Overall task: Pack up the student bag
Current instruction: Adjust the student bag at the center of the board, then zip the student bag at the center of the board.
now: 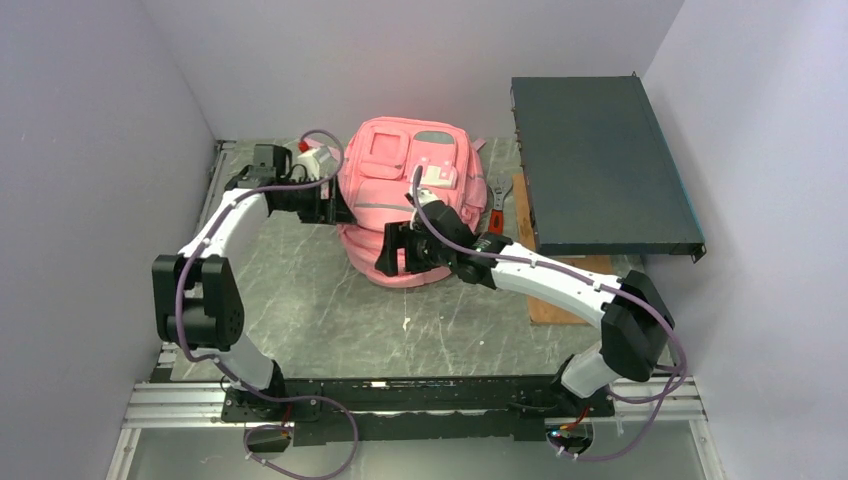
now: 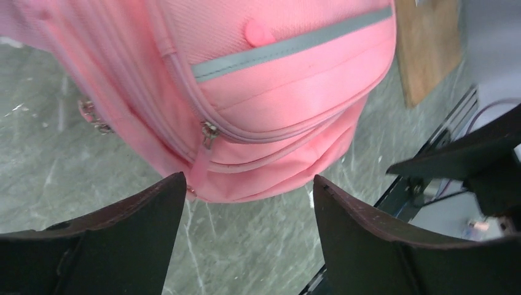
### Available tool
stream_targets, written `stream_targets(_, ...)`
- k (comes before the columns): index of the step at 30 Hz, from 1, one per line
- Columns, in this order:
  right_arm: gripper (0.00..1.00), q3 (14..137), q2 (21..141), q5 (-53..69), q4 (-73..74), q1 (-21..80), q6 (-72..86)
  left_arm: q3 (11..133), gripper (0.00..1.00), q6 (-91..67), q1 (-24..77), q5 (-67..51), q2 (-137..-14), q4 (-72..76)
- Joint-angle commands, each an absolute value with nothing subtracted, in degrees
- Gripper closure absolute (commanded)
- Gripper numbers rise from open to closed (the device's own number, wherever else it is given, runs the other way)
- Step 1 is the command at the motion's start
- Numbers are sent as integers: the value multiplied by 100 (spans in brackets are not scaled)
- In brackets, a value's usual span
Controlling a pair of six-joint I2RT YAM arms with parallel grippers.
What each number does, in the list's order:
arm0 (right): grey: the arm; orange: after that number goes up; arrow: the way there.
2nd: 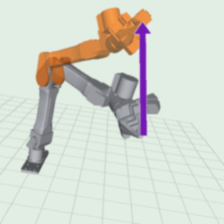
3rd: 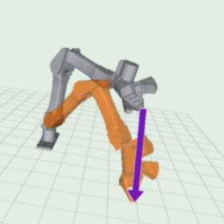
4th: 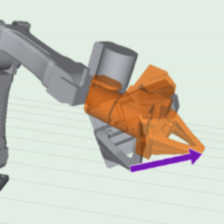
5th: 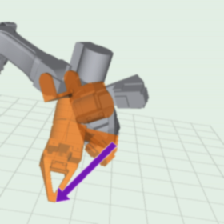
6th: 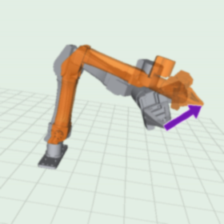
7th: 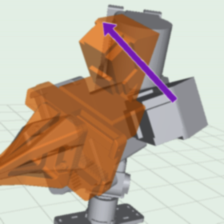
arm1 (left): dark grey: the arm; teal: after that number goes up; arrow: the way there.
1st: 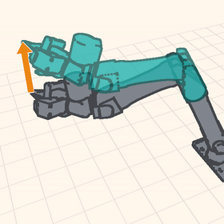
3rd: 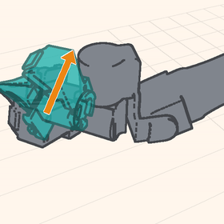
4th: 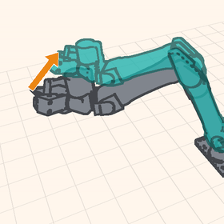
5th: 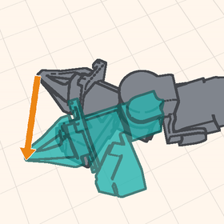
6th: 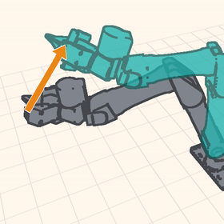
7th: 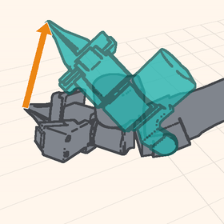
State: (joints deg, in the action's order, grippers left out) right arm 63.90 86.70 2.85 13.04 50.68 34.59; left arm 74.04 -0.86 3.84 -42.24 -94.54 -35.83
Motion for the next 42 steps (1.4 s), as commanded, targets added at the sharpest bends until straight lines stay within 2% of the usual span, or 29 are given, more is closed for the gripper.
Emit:
stream_targets(1,20,6821,8874,-342,1263,5133,4573,7480,23,-1205,20,-4149,-9057,-2853)
stream_targets(5,21,7198,9319,-1025,1317,5326,5576,8183,21,-1307,-132,-3596,-9639,-3036)
stream_targets(11,22,7989,10018,-1981,1574,5585,6249,8467,20,-1500,-100,-4122,-10662,-2887)
stream_targets(14,23,8501,10434,-2283,1760,5634,6331,8453,23,-1489,-96,-4201,-10922,-2786)
stream_targets(16,24,8736,10662,-2402,1714,5657,6277,8491,32,-1609,-97,-4224,-11111,-2852)
stream_targets(18,28,8971,10885,-2672,1717,5705,6216,8488,45,-1700,-97,-4566,-11242,-2822)
stream_targets(22,41,9361,11333,-2954,1707,5713,6047,8182,74,-1997,-112,-5017,-11111,-2348)
stream_targets(23,45,9459,11416,-2986,1718,5713,5975,8085,85,-2068,-114,-5139,-11069,-2230)
stream_targets(26,54,9589,11583,-3013,1595,5726,5753,7974,96,-2116,-130,-5376,-10963,-2167)
stream_targets(29,60,9716,11742,-3034,1567,5738,5574,7867,99,-2134,-157,-5443,-10846,-2100)
stream_targets(42,62,10433,12526,-3588,1521,5750,5022,7765,100,-2361,-178,-5748,-10895,-1877)
